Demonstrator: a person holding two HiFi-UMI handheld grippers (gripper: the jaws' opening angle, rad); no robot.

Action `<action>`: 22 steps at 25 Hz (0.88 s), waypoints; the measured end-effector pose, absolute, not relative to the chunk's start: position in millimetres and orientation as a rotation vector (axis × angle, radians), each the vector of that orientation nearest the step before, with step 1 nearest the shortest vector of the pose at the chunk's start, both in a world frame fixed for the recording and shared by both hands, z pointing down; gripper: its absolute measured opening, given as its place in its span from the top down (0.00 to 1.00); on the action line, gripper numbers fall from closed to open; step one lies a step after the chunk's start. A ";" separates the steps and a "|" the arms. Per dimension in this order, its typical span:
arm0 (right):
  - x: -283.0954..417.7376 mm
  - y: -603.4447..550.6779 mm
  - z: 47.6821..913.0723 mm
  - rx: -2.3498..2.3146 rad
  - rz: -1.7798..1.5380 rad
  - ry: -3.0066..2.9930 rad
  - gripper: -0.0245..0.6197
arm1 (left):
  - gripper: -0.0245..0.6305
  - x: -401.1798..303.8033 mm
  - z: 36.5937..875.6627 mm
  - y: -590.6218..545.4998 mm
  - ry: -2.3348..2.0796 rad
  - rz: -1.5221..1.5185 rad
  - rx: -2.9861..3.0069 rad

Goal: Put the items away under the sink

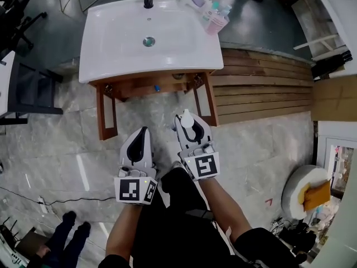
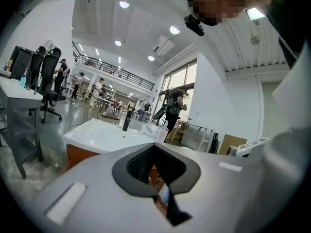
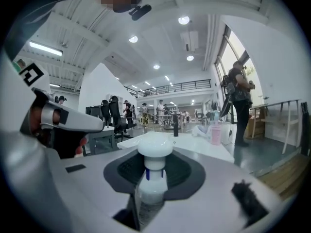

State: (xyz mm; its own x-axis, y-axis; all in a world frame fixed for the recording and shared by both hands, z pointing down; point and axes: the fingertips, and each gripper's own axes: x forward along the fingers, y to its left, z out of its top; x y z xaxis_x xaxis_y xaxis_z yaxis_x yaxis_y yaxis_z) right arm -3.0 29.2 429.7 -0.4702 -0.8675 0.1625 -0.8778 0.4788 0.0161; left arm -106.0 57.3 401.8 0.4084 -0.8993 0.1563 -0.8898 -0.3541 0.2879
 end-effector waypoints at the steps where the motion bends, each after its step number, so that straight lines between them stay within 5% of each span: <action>1: -4.0 27.5 437.9 1.525 0.115 -2.570 0.79 | 0.96 -106.4 410.9 54.6 -1.550 -0.040 2.340; 22: -10.7 -22.4 609.3 1.496 0.061 -2.616 0.79 | 0.96 -109.0 589.2 11.2 -1.590 -0.077 2.332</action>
